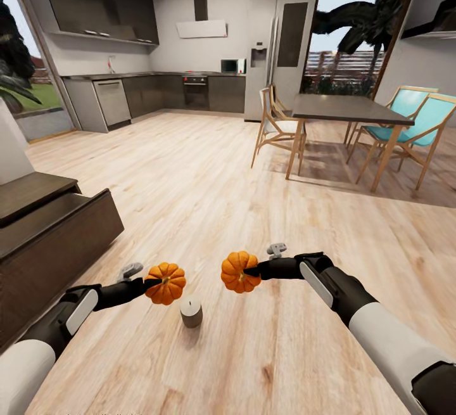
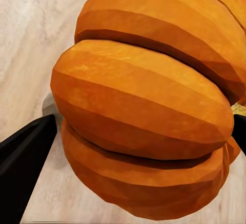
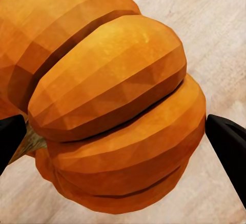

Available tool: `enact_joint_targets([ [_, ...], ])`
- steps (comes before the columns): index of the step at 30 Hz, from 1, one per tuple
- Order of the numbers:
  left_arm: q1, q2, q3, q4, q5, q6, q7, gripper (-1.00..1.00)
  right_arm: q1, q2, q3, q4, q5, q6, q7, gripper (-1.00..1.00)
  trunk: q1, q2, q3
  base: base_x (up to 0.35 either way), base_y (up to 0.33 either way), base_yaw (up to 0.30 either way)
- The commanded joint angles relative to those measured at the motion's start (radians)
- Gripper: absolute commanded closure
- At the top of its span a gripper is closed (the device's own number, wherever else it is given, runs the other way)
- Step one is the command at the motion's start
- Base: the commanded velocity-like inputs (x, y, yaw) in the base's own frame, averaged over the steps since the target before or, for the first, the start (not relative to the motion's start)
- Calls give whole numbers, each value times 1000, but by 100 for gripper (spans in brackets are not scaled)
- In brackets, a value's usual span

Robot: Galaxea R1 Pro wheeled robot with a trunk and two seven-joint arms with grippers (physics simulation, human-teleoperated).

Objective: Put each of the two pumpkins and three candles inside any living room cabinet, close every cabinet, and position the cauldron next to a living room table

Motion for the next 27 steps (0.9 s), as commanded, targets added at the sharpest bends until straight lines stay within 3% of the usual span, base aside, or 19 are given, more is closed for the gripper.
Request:
enact_joint_targets([
  [1, -1, 0, -3, 1, 7, 4, 2, 100, -1, -1, 3, -2, -6, 4, -6, 100, 0, 0, 0, 0, 0, 158],
  [27, -1, -9, -5, 8, 7, 0, 6, 100, -1, 0, 3, 0, -4, 4, -6, 100, 0, 0, 15, 0, 0, 256],
])
